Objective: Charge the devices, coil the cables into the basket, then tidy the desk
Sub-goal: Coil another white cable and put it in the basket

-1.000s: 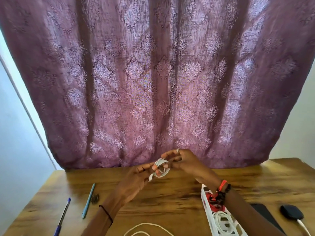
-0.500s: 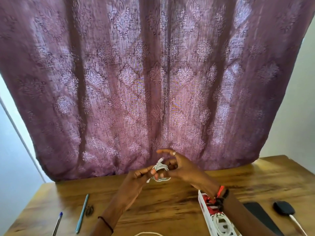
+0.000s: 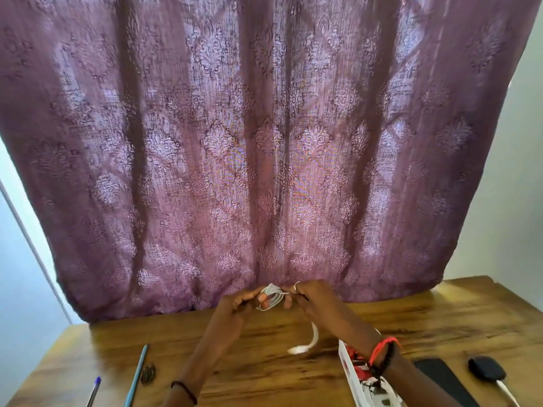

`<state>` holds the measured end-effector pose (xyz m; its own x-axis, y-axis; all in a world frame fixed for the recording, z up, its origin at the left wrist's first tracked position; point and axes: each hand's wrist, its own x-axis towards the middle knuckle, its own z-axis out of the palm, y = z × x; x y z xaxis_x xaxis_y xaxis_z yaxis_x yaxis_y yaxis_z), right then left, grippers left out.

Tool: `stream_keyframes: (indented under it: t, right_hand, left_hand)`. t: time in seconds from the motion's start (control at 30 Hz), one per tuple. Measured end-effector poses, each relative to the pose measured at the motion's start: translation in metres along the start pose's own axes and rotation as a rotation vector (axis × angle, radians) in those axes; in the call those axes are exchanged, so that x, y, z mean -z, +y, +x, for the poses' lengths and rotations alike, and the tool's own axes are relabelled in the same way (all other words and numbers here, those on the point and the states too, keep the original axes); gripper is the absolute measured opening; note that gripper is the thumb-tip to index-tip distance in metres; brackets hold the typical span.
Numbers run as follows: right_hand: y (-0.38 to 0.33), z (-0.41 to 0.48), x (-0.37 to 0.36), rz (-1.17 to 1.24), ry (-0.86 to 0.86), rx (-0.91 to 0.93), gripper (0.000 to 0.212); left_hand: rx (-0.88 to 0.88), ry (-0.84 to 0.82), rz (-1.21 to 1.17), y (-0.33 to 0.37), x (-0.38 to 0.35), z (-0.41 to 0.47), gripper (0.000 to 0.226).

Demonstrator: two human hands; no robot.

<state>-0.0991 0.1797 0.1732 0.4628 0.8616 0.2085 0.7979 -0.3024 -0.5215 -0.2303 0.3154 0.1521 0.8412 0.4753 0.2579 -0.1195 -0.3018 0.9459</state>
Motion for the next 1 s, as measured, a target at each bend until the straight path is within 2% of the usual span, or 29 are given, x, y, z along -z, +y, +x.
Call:
stream_keyframes:
  t: [0.1, 0.2, 0.3, 0.43, 0.57, 0.67, 0.8, 0.9, 1.0]
  right_hand:
    - [0.003, 0.002, 0.011, 0.129, -0.091, 0.029, 0.023]
    - [0.008, 0.004, 0.020, 0.350, -0.114, 0.040, 0.012]
    - [0.016, 0.007, 0.022, 0.387, 0.029, 0.044, 0.017]
    - [0.018, 0.011, 0.009, 0.138, 0.308, 0.164, 0.010]
    - [0.015, 0.013, -0.007, 0.021, 0.479, 0.126, 0.011]
    - [0.008, 0.011, -0.027, -0.084, 0.555, 0.075, 0.021]
    - [-0.005, 0.000, -0.050, 0.160, 0.561, -0.092, 0.059]
    - [-0.006, -0.003, -0.057, 0.166, 0.552, -0.201, 0.045]
    - [-0.007, -0.002, -0.061, 0.162, 0.473, -0.343, 0.034]
  left_hand:
    - [-0.026, -0.023, 0.030, 0.003, 0.000, 0.001, 0.033]
    - [0.018, -0.005, -0.111, 0.005, -0.003, -0.001, 0.023]
    - [0.139, 0.026, -0.379, 0.008, -0.010, -0.003, 0.024]
    - [0.235, 0.152, -0.646, 0.010, -0.023, -0.002, 0.020]
    - [0.273, 0.276, -0.835, 0.007, -0.037, -0.002, 0.020]
    - [0.262, 0.345, -0.924, 0.006, -0.043, 0.000, 0.021]
    - [0.245, 0.385, -0.961, 0.000, -0.051, -0.003, 0.020]
    - [0.265, 0.391, -0.970, -0.006, -0.058, -0.007, 0.021]
    - [0.299, 0.385, -0.978, -0.014, -0.061, -0.011, 0.022]
